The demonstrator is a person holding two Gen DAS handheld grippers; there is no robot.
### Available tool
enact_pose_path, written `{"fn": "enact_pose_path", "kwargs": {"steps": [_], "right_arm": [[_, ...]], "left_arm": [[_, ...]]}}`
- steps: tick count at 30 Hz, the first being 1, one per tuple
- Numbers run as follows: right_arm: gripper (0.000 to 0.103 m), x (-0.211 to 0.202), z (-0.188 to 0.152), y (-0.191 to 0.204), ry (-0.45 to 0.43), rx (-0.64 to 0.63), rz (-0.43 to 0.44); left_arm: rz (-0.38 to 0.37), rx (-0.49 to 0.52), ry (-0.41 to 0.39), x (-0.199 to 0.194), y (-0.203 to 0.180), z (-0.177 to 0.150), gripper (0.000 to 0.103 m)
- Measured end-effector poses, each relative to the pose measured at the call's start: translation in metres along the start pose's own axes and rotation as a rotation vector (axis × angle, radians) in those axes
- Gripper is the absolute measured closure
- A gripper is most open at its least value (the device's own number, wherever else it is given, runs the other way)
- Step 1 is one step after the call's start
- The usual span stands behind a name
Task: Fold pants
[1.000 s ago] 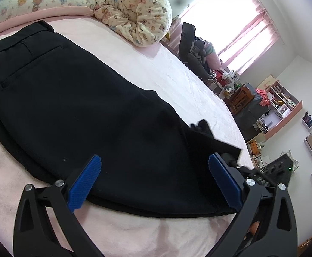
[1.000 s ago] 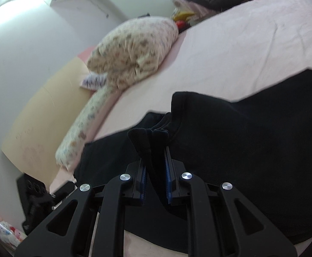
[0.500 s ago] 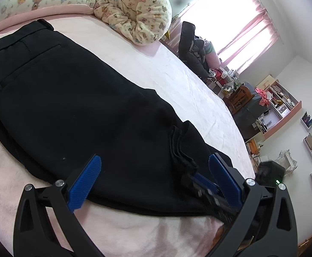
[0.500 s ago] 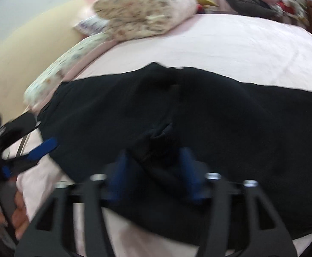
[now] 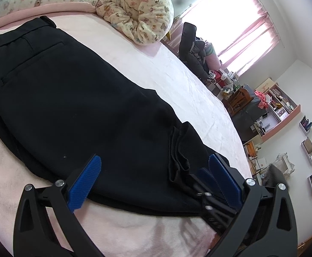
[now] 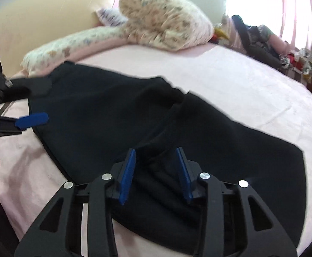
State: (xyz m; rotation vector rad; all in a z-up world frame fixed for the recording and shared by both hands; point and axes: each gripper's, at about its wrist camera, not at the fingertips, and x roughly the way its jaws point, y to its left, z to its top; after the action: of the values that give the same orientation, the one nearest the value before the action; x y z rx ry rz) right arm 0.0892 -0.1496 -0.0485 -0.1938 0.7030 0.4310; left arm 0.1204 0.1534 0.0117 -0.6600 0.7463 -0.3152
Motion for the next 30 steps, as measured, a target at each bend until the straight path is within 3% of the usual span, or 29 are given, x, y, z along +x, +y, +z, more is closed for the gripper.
{"fn": "enact_pose_path", "kwargs": {"steps": [2, 4, 8, 10, 14, 21, 26, 27, 29, 30], "right_arm": [[0.063, 0.015, -0.001, -0.001, 0.041, 0.014, 0.012], [0.071, 0.024, -0.002, -0.002, 0.053, 0.044, 0.008], [0.090, 0.019, 0.000, -0.017, 0.026, 0.146, 0.054], [0.091, 0.015, 0.001, -0.021, 0.014, 0.177, 0.052], [0.092, 0.010, 0.002, -0.033, -0.004, 0.259, 0.097], [0.092, -0.007, 0.013, -0.015, -0.067, 0.225, 0.165], [0.090, 0.027, 0.002, -0.003, 0.079, 0.171, 0.128], [0.089, 0.027, 0.000, -0.002, 0.075, 0.162, 0.122], [0.082, 0.024, 0.001, 0.002, 0.072, 0.140, 0.116], [0.073, 0.022, 0.002, 0.003, 0.073, 0.132, 0.123]], "left_arm": [[0.002, -0.004, 0.001, 0.000, 0.001, 0.001, 0.002], [0.002, -0.011, 0.002, 0.000, 0.003, 0.001, 0.002], [-0.010, -0.033, 0.002, -0.001, 0.008, 0.003, 0.002], [-0.019, -0.047, 0.003, -0.002, 0.010, 0.003, 0.002], [-0.024, -0.059, 0.003, -0.003, 0.012, 0.004, 0.002], [-0.022, -0.066, -0.004, -0.003, 0.014, 0.005, 0.002], [-0.010, -0.059, 0.009, -0.001, 0.012, 0.004, 0.002], [-0.009, -0.059, 0.012, -0.001, 0.012, 0.004, 0.002], [-0.008, -0.061, 0.012, 0.000, 0.013, 0.004, 0.002], [-0.007, -0.061, 0.011, 0.000, 0.013, 0.005, 0.002]]}}
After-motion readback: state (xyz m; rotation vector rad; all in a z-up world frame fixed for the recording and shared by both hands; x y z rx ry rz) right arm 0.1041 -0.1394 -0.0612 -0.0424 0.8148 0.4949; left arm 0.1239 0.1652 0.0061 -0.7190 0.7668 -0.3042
